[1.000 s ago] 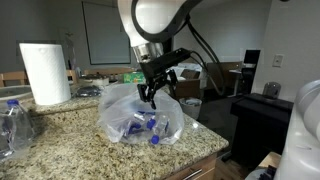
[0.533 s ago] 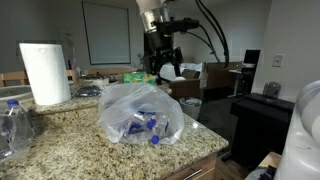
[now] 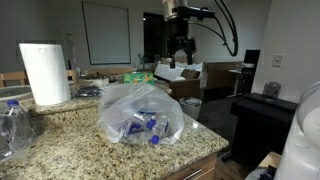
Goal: Put the bottles in the plastic bag
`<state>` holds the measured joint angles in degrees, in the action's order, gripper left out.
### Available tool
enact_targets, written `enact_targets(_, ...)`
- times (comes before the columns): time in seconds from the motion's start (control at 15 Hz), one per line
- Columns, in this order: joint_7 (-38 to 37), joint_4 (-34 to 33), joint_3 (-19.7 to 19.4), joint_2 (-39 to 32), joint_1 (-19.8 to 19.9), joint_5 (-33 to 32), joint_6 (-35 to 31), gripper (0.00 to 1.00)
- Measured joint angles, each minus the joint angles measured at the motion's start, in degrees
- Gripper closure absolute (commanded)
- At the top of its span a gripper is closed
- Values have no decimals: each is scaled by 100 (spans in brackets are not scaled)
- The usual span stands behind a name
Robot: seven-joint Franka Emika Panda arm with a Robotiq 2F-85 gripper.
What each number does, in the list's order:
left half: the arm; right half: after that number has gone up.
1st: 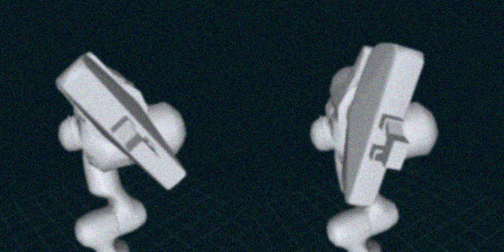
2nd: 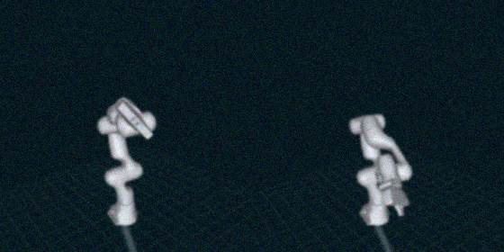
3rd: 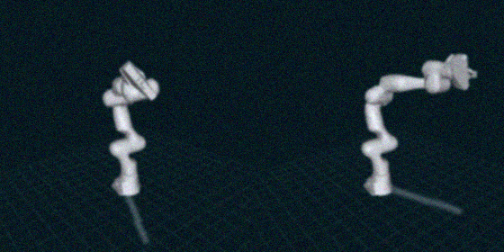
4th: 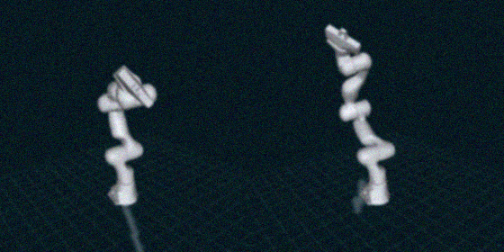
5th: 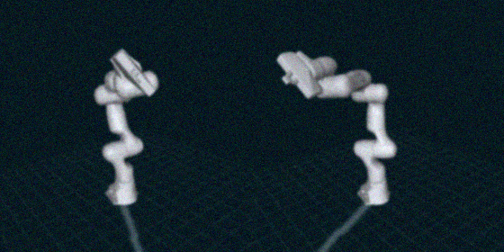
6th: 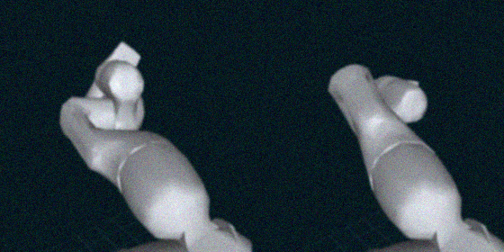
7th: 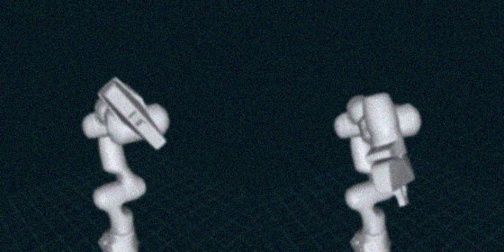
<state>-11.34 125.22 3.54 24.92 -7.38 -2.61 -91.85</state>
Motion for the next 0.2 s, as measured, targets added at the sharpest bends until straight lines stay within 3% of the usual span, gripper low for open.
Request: enact_targets(0.2, 58, 0, -120, 6, 98, 43, 0, 0)
